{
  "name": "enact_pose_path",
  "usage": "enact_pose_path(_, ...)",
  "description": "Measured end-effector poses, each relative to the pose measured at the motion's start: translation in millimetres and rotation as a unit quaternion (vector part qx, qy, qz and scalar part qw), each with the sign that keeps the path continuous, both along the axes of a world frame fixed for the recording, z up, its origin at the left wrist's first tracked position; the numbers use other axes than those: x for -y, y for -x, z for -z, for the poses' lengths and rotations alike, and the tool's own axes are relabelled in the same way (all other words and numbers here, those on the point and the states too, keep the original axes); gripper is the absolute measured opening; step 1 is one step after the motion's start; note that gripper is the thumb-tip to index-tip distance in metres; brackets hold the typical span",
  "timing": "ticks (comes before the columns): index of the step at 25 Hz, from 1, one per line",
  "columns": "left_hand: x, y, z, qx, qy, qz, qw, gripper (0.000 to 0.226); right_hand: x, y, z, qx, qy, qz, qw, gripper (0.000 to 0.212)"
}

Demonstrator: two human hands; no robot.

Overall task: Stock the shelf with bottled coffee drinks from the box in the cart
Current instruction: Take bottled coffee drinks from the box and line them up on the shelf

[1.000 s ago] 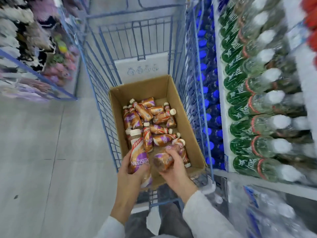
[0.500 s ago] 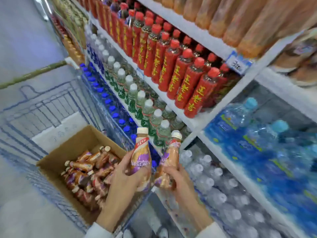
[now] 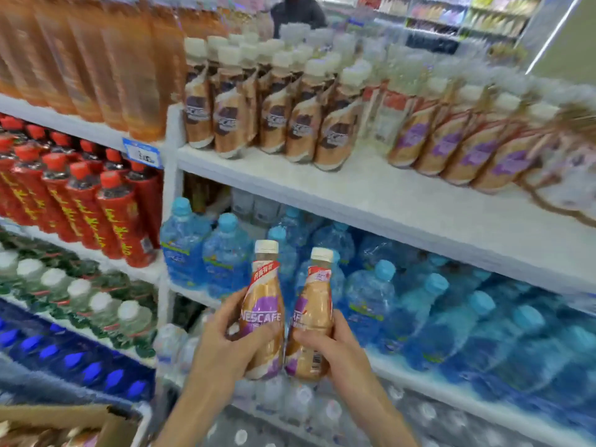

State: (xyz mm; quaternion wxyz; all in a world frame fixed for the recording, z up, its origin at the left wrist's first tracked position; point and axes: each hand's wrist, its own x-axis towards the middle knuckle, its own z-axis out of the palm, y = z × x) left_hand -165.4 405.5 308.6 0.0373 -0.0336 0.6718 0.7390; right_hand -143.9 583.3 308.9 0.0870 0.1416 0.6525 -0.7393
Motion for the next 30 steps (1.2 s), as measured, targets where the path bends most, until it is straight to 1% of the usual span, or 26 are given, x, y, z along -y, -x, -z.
enact_pose_path(3, -70.1, 17.2, -34.2, -0.053, 0.004, 0.052, 0.997, 0.067, -69.9, -1.3, -37.5, -0.046, -0.001, 0.036, 0.998, 0.056)
enact_pose_path(4, -90.0, 22.4, -45.9, -0.071, 0.001, 0.065, 0.995, 0.066, -89.6, -0.6, -48.2, -0.062, 0.003, 0.050, 0.997, 0.058)
enact_pose_path(7, -144.0, 41.7, -79.8, -0.118, -0.015, 0.086, 0.989, 0.063, -144.2, 6.0, -85.1, -0.111, -0.007, 0.088, 0.990, 0.056)
enact_pose_path(11, -197.3, 73.6, -117.8, -0.178, -0.008, 0.126, 0.976, 0.071, -194.6, 22.5, -123.2, -0.170, -0.011, 0.119, 0.978, 0.050)
enact_pose_path(13, -216.4, 91.3, -134.1, -0.205, -0.005, 0.138, 0.969, 0.070, -209.7, 36.0, -135.9, -0.197, -0.022, 0.141, 0.970, 0.049)
enact_pose_path(15, -231.8, 107.8, -146.1, -0.236, 0.010, 0.152, 0.960, 0.067, -219.4, 50.6, -144.9, -0.224, -0.045, 0.163, 0.960, 0.047)
enact_pose_path(17, -242.6, 123.2, -150.2, -0.266, 0.024, 0.162, 0.950, 0.058, -225.9, 64.4, -147.0, -0.244, -0.075, 0.173, 0.951, 0.048)
enact_pose_path(20, -250.6, 140.7, -144.6, -0.289, 0.044, 0.166, 0.942, 0.059, -230.2, 78.6, -141.7, -0.244, -0.110, 0.179, 0.947, 0.051)
enact_pose_path(23, -252.6, 146.9, -132.0, -0.284, 0.054, 0.164, 0.943, 0.064, -230.5, 85.4, -131.2, -0.239, -0.122, 0.176, 0.947, 0.051)
enact_pose_path(26, -252.3, 148.7, -120.7, -0.281, 0.052, 0.163, 0.944, 0.067, -227.9, 86.7, -124.8, -0.229, -0.156, 0.167, 0.946, 0.053)
enact_pose_path(28, -251.5, 148.2, -117.0, -0.280, 0.048, 0.168, 0.944, 0.067, -228.1, 84.5, -123.9, -0.220, -0.176, 0.163, 0.946, 0.058)
enact_pose_path(30, -247.9, 146.8, -114.1, -0.271, 0.052, 0.179, 0.944, 0.069, -228.4, 78.9, -124.1, -0.206, -0.201, 0.155, 0.945, 0.070)
